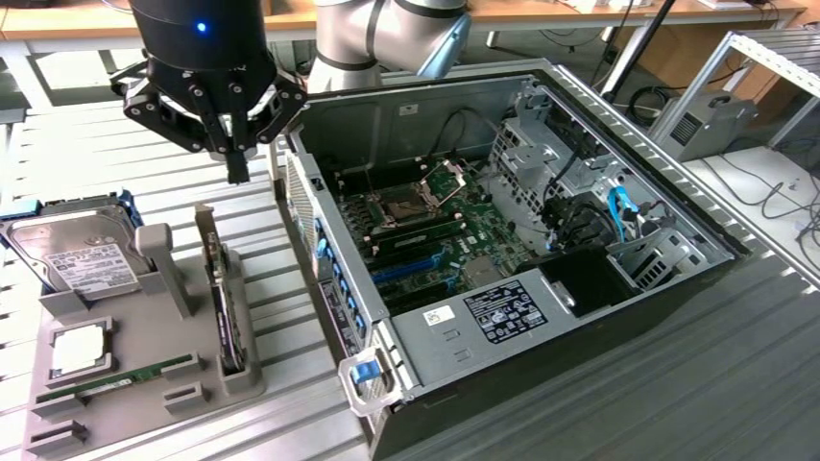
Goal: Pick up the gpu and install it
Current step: 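Reach for the gpu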
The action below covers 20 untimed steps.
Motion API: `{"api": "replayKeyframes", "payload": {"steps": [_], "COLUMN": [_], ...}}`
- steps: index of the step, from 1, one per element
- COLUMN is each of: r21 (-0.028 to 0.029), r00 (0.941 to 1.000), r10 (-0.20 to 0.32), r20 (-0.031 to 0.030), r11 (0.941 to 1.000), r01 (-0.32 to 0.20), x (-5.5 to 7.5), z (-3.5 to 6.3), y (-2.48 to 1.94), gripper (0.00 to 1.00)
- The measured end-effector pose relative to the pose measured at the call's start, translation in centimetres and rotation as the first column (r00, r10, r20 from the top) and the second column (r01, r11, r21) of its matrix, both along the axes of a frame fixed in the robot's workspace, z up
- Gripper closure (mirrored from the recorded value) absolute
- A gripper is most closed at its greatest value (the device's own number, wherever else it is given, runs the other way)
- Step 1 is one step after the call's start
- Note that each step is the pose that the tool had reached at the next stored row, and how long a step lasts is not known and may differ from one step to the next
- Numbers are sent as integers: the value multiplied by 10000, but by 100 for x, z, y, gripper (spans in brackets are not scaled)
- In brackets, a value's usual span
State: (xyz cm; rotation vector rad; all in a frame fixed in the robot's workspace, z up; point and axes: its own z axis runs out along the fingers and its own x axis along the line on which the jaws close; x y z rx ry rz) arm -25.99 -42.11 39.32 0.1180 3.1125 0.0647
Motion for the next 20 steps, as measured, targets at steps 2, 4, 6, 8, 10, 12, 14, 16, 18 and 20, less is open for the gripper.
{"api": "replayKeyframes", "payload": {"steps": [2, 4, 6, 8, 10, 12, 14, 16, 18, 20], "r21": [0, 0, 0, 0, 0, 0, 0, 0, 0, 0], "r00": [10000, 10000, 10000, 10000, 10000, 10000, 10000, 10000, 10000, 10000], "r10": [1, 0, 0, 0, 1, 1, 0, 0, 1, 0], "r20": [-1, 0, 0, 0, 0, 0, 0, 1, 0, 0], "r11": [10000, 10000, 10000, 10000, 10000, 10000, 10000, 10000, 10000, 10000], "r01": [-1, 0, 0, 0, -1, -1, 0, 0, -1, 0], "x": [0, 0, 0, 0, 0, 0, 0, 0, 0, 0], "z": [0, 0, 0, 0, 0, 0, 0, 0, 0, 0], "y": [-5, -10, -15, -20, -25, -32, -36, -47, -53, -59], "gripper": [89, 89, 89, 89, 89, 89, 89, 89, 89, 89]}}
